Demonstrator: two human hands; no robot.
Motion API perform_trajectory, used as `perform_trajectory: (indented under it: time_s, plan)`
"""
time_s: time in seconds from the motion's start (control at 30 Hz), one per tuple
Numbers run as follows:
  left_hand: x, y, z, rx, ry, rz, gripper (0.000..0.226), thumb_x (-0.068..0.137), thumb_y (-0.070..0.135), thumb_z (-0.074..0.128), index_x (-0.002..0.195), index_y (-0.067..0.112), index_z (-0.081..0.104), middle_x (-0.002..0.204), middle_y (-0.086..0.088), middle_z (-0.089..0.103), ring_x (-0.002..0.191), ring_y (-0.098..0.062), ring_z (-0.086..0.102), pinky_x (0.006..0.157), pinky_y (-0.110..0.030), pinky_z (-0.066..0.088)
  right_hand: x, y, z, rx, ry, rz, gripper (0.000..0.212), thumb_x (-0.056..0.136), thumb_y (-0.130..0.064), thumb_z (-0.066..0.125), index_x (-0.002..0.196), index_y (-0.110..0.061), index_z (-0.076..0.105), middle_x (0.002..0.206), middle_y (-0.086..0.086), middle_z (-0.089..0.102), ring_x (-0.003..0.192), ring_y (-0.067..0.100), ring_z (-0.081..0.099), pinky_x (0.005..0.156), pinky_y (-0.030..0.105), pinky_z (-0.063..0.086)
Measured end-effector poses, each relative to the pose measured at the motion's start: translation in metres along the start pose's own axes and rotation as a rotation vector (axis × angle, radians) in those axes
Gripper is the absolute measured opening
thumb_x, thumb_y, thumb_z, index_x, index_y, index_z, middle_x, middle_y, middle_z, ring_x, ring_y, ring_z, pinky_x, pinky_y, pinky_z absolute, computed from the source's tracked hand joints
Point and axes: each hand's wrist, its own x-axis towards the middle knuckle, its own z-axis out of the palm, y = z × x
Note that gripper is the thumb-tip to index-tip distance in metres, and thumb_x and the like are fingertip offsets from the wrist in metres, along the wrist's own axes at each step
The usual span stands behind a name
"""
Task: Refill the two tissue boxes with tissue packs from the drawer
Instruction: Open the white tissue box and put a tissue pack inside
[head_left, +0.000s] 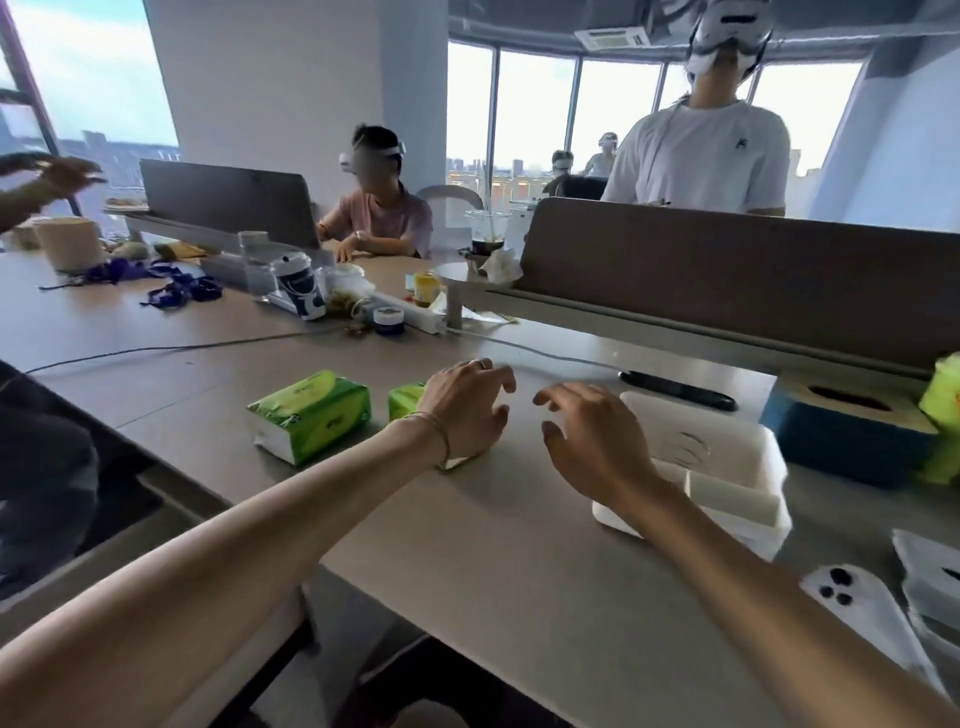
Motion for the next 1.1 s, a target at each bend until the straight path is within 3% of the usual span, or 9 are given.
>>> perform_trajectory:
  time_s: [0.13, 0.3, 0.4, 0.7, 0.9, 1.1]
  plan:
    - [0.005, -0.046, 0.004, -0.022, -0.028, -0.132, 0.037, 0.086, 0.03, 0.063, 0.123, 0.026, 0.06, 0.121, -0.002, 0.061, 0.112, -0.025, 0.057, 0.084, -0.035, 0.048, 0.023, -0.023, 0.029, 0.061, -0.128, 0.085, 0.041, 0.089, -0.031, 0.065, 0.129, -0.023, 0.061, 0.125, 0.004, 0.066, 0.109, 0.025, 0.062, 0.089, 0.04, 0.053]
    - [0.019, -0.098, 0.019, -0.042, -0.122, -0.337, 0.048, 0.088, 0.036, 0.064, 0.133, 0.026, 0.053, 0.136, -0.009, 0.05, 0.127, -0.031, 0.048, 0.098, -0.04, 0.047, 0.047, -0.043, 0.062, 0.093, -0.349, 0.198, 0.078, 0.081, -0.064, 0.065, 0.145, -0.025, 0.044, 0.135, 0.008, 0.057, 0.117, 0.03, 0.059, 0.089, 0.039, 0.05]
    - [0.026, -0.112, 0.031, -0.109, -0.169, -0.419, 0.049, 0.089, 0.038, 0.061, 0.135, 0.027, 0.051, 0.137, -0.013, 0.051, 0.122, -0.033, 0.053, 0.099, -0.038, 0.046, 0.053, -0.049, 0.083, 0.069, -0.413, 0.25, 0.088, 0.076, -0.073, 0.064, 0.147, -0.027, 0.039, 0.135, 0.009, 0.054, 0.119, 0.032, 0.058, 0.092, 0.04, 0.049]
    - [0.021, -0.106, 0.037, -0.22, -0.08, -0.442, 0.039, 0.091, 0.036, 0.058, 0.13, 0.03, 0.056, 0.125, -0.013, 0.064, 0.116, -0.033, 0.058, 0.093, -0.036, 0.046, 0.049, -0.048, 0.089, 0.154, -0.29, 0.257, 0.087, 0.072, -0.061, 0.072, 0.146, -0.029, 0.04, 0.127, 0.009, 0.049, 0.112, 0.035, 0.06, 0.09, 0.041, 0.051]
    - [0.016, -0.06, 0.019, -0.304, 0.066, -0.349, 0.035, 0.092, 0.037, 0.058, 0.127, 0.033, 0.058, 0.124, -0.008, 0.064, 0.114, -0.032, 0.058, 0.091, -0.036, 0.046, 0.036, -0.022, 0.034, 0.189, -0.15, 0.189, 0.092, 0.067, -0.065, 0.071, 0.147, -0.03, 0.043, 0.13, 0.008, 0.051, 0.116, 0.031, 0.057, 0.094, 0.042, 0.051]
    - [0.037, 0.022, 0.003, -0.399, 0.144, -0.183, 0.037, 0.093, 0.03, 0.054, 0.13, 0.03, 0.059, 0.128, -0.007, 0.061, 0.112, -0.03, 0.057, 0.084, -0.032, 0.044, 0.019, 0.033, -0.046, 0.178, -0.042, 0.215, 0.083, 0.069, -0.05, 0.079, 0.144, -0.029, 0.051, 0.134, 0.006, 0.052, 0.119, 0.026, 0.055, 0.099, 0.039, 0.049]
